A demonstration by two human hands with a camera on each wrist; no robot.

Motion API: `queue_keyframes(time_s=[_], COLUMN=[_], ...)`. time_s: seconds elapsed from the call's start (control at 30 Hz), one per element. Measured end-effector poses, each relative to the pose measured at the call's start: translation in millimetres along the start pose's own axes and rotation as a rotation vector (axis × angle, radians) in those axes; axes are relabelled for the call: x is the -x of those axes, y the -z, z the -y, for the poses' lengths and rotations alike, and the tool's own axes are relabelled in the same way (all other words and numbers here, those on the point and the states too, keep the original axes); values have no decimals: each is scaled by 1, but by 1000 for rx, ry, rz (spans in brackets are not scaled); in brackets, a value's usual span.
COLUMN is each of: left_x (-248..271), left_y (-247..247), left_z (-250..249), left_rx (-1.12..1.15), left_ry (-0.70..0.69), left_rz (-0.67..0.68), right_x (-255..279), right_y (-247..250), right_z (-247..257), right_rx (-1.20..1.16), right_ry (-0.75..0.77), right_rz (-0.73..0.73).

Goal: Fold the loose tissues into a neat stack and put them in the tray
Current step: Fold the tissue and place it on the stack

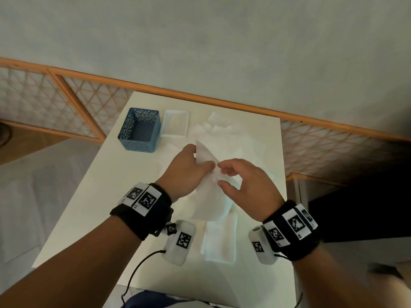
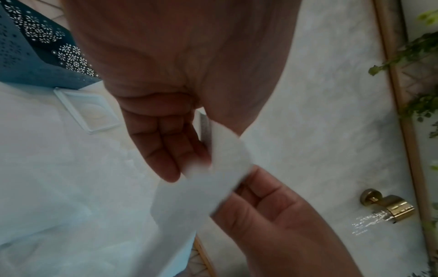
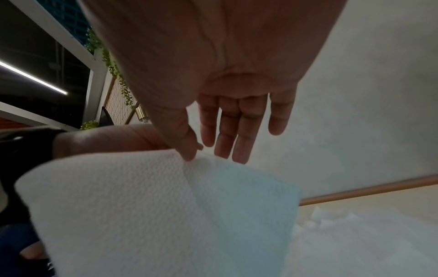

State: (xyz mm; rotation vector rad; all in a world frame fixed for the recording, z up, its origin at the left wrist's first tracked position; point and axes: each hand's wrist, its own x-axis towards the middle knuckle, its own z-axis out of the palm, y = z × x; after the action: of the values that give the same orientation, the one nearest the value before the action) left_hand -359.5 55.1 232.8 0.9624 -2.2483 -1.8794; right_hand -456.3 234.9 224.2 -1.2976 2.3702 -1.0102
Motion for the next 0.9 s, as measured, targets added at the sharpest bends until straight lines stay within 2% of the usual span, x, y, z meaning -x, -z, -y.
queue_keyframes(time_s=[0.33, 0.53, 0.6, 0.77, 0.9], left_x=[8, 7, 5, 7, 10], left_y=[7, 20, 21, 11, 3], left_z=[-5, -1, 6, 16, 19], left_rx=[124, 254, 314, 537, 589], left_ry=[56, 74, 75, 77, 69], left_rz=[-59, -86, -46, 164, 197], right_x=[3, 3, 2, 0, 2], right_y=[-15, -14, -11, -15, -23], right_z=[8, 7, 7, 4, -2], right_rx=[-157, -434, -565, -926, -1008], right_ry=[-80, -265, -316, -465, -544], right_rz=[15, 23, 18, -24, -43])
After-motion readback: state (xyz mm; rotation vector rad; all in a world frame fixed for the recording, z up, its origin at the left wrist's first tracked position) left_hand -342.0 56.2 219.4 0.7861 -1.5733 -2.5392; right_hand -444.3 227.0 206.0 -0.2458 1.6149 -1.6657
